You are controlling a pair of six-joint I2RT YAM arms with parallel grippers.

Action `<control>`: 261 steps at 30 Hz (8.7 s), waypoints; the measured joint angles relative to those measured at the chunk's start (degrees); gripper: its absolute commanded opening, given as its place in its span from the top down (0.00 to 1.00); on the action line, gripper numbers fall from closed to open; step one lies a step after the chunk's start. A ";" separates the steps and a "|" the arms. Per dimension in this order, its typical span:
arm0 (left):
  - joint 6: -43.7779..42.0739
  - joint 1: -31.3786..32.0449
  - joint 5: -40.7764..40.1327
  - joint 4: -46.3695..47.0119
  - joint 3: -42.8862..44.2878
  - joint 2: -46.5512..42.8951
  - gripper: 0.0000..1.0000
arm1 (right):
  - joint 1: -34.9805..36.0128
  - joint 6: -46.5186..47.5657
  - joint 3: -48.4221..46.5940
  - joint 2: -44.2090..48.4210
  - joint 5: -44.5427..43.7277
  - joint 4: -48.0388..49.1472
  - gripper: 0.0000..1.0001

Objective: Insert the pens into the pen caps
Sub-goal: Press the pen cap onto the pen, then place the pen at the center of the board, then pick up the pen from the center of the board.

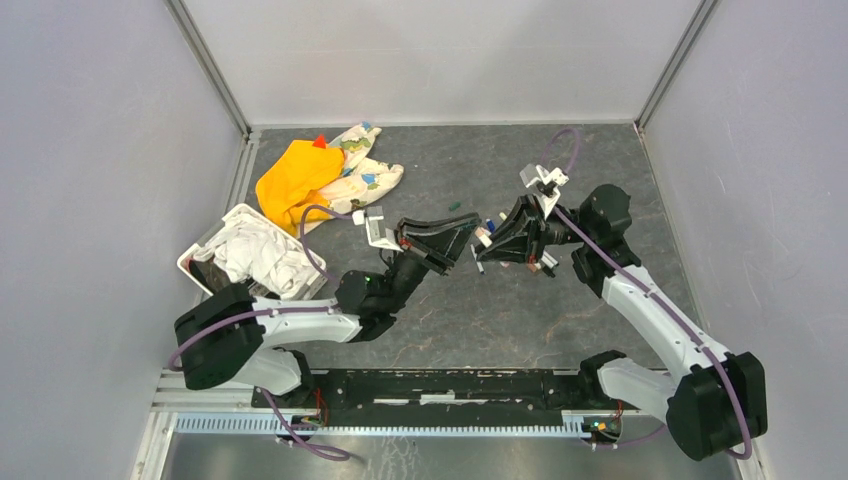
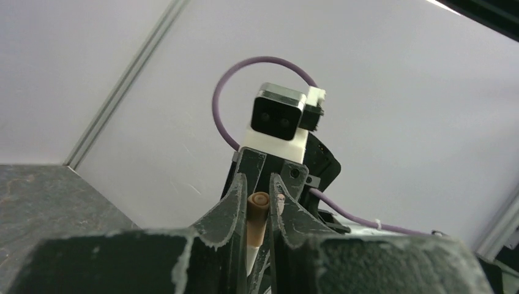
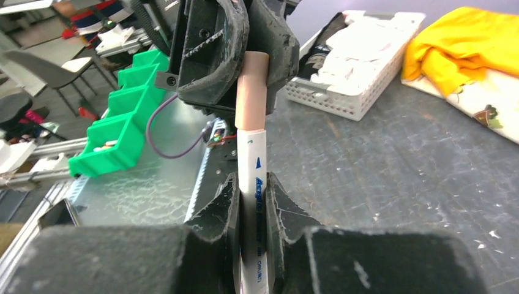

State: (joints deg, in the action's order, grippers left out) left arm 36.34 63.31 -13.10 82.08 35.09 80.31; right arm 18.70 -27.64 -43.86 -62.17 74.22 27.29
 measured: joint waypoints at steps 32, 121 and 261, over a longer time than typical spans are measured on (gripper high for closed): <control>-12.68 9.51 -5.03 -11.41 -2.95 -6.43 0.98 | -1.44 -5.53 2.95 1.16 12.26 3.69 1.00; -8.20 -14.71 29.90 -30.56 0.70 6.82 0.98 | 0.92 27.76 14.69 -15.56 -8.83 -4.15 1.00; -3.74 -34.34 37.11 -69.29 1.97 -37.68 0.00 | -21.16 39.63 -3.58 6.45 -26.64 -34.67 0.02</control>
State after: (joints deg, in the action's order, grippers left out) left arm 32.60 28.97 24.01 12.80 37.06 42.63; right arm -2.46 11.99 -47.44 -55.72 47.57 -7.38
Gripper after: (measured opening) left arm 0.993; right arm 0.979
